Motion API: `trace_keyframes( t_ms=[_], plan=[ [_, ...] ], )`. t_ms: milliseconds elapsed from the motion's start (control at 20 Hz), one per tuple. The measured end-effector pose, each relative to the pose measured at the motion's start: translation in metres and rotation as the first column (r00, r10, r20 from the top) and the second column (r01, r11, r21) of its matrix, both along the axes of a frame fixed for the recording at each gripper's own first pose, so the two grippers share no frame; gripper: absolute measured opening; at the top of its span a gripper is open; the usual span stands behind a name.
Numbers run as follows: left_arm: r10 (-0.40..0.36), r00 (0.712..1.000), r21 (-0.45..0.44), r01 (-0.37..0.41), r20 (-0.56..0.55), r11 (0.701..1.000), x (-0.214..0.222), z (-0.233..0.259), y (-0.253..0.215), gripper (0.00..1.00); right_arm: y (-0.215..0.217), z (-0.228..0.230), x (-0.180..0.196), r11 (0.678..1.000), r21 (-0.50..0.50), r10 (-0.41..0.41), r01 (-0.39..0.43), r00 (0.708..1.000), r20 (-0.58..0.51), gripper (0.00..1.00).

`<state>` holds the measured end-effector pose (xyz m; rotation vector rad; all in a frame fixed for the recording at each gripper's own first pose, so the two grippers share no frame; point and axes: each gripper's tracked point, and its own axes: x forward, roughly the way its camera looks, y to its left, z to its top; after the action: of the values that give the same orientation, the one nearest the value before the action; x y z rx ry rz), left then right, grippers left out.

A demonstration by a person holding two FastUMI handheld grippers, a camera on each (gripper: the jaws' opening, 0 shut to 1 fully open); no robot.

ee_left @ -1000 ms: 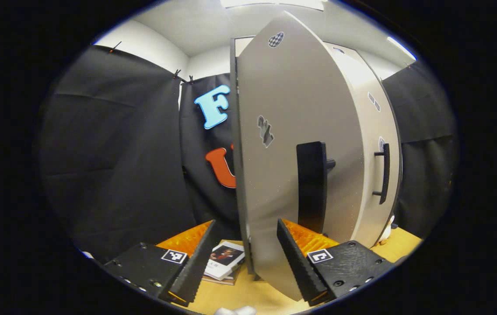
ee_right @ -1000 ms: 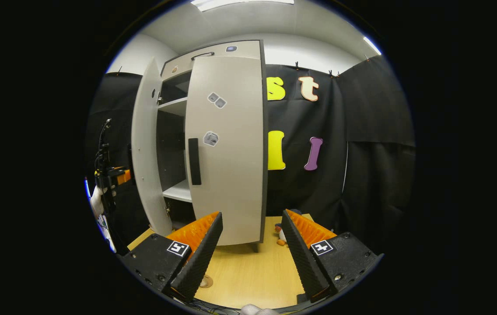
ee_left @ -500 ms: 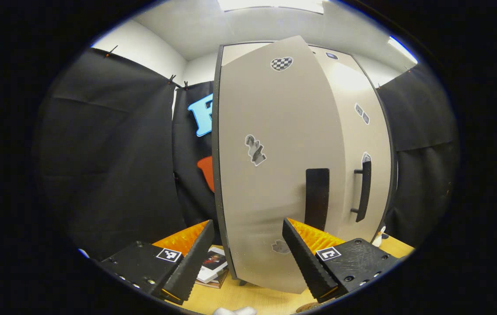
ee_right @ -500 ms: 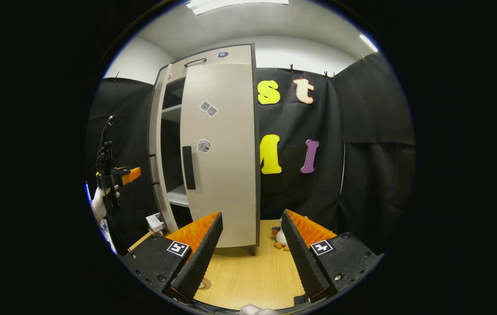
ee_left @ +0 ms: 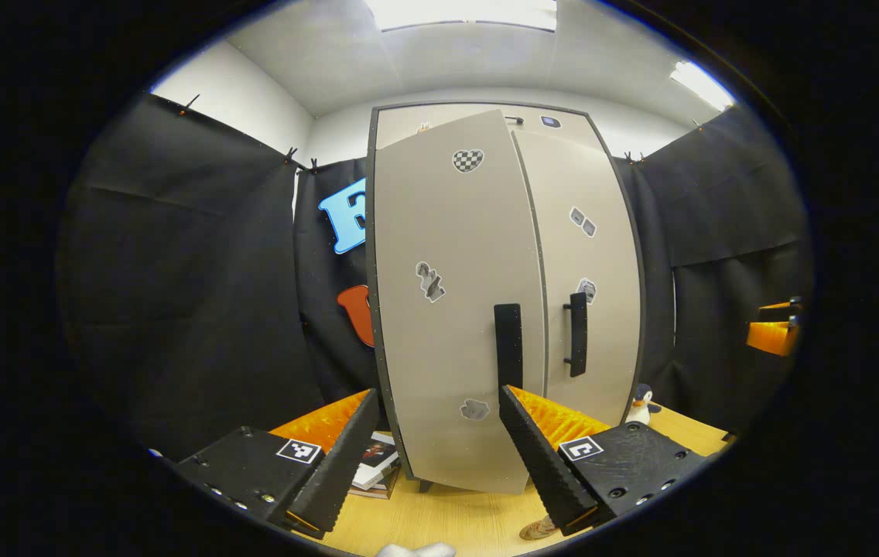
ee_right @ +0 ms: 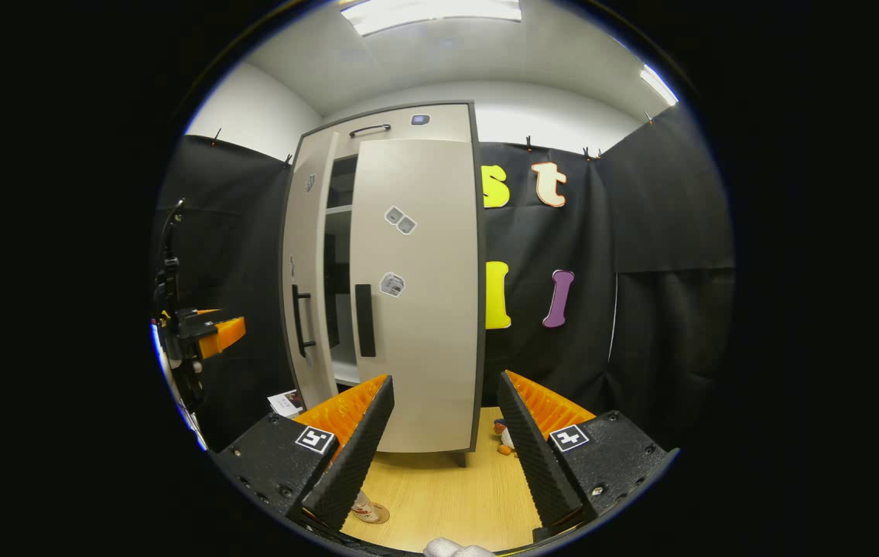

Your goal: Grasp the bottle in the cabinet with the left hand and place it on the coaster, then close the right door with the right hand and the left door with the left hand.

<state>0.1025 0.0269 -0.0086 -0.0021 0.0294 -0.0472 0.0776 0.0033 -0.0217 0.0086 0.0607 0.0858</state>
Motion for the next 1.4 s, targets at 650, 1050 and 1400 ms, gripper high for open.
trace_keyframes(
  t_ms=[650,1050,1400],
  plan=[
    [0.014,0.998,-0.027,-0.016,-0.056,1.000,-0.060,-0.025,0.029,0.96,0.038,-0.003,-0.022,0.999,-0.012,-0.032,0.033,0.999,0.015,0.83],
    [0.011,0.999,-0.046,-0.013,-0.038,0.999,-0.051,-0.015,0.040,0.95,0.042,-0.003,-0.021,0.999,-0.027,-0.045,0.045,0.999,-0.003,0.83],
    [-0.002,0.999,-0.035,0.001,-0.033,0.999,-0.043,-0.012,0.041,0.96,0.045,0.001,-0.016,0.998,-0.030,-0.056,0.056,0.998,0.009,0.83]
  ],
)
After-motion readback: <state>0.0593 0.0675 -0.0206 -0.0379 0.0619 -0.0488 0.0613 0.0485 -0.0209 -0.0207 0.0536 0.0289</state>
